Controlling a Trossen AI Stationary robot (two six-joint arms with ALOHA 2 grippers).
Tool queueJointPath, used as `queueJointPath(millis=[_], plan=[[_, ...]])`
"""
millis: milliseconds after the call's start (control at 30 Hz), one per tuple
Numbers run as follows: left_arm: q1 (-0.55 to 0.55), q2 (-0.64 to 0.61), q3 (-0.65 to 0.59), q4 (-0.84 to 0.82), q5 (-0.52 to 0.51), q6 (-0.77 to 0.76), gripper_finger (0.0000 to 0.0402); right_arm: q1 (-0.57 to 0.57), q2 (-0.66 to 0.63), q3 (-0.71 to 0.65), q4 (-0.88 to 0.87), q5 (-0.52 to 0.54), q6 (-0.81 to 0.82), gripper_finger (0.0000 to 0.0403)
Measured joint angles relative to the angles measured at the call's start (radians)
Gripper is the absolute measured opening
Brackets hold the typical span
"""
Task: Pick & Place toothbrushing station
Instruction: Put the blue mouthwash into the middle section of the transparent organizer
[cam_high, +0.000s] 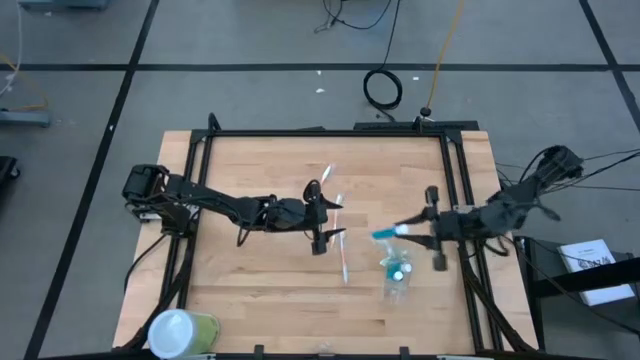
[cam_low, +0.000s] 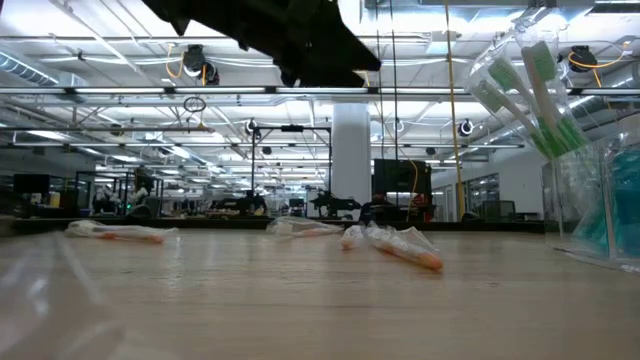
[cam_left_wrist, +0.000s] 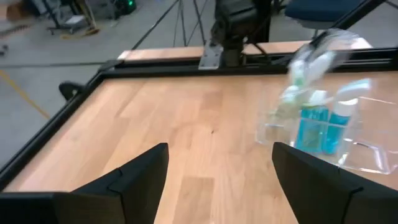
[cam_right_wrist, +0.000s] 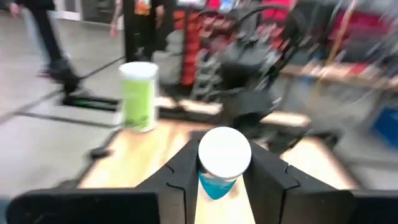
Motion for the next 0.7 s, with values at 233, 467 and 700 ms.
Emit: queueJointPath(millis=[233, 467, 700], plan=[[0.011, 0.0, 0.0, -0.01, 0.001, -0.04, 0.0285, 0.141, 0.022, 0.044, -0.368, -0.122, 0.39, 0.009], [0.011, 0.0, 0.0, -0.004, 0.0, -0.059, 0.0282, 0.179, 0.14, 0.044, -0.491, -0.182, 0.634, 0.009], [0.011, 0.0, 0.0, -0.003, 0.0, -0.094, 0.0285, 0.181, 0.239, 0.044, -0.55, -0.237, 0.703, 0.009]])
